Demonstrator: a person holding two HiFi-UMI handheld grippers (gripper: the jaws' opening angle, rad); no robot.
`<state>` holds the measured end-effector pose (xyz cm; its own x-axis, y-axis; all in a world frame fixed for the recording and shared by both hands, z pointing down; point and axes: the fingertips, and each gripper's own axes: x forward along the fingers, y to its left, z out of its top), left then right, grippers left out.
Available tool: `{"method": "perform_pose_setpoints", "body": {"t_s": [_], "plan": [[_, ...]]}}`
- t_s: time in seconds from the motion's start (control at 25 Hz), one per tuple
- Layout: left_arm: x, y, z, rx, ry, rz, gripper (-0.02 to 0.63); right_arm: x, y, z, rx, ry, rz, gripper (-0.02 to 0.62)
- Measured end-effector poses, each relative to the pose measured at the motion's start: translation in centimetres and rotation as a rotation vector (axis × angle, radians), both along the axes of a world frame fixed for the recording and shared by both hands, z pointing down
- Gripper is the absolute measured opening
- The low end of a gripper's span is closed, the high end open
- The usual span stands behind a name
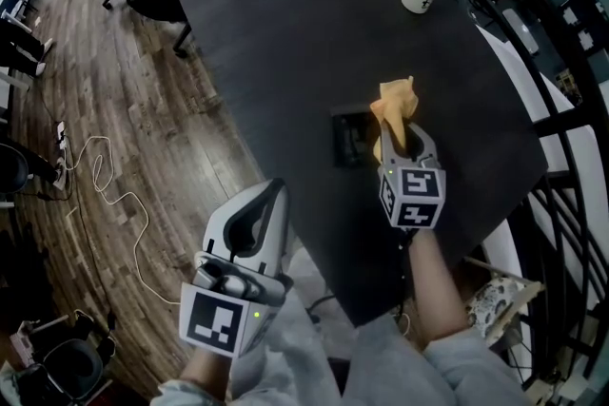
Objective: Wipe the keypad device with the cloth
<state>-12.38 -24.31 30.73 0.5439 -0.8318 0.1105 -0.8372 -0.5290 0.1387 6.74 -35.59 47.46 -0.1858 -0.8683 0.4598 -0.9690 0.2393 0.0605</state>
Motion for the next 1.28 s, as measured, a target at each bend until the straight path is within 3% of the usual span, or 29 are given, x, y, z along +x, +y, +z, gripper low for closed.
{"method": "perform_pose_setpoints", "body": {"t_s": [0.4,0.76,1.04,1.28], "plan": [[-0.6,-0.3,0.2,-0.009,-0.002,-0.026,0.014,-6.6,1.5,0.9,-0.021,0.011,-0.171,0.100],[-0.6,-0.1,0.6,-0.008,-0.007,-0.035,0.014,-10.1,4.0,2.7,-0.064,-0.005,-0.270,0.100],[-0.4,0.1,0.5,-0.010,-0.008,-0.026,0.014,-10.6,5.3,3.7,-0.084,0.006,-0.324,0.100],[-0.3,0.3,0.4,-0.008,-0.003,-0.020,0.014,-8.0,5.2,4.0,-0.096,0.022,-0.272,0.100]]}}
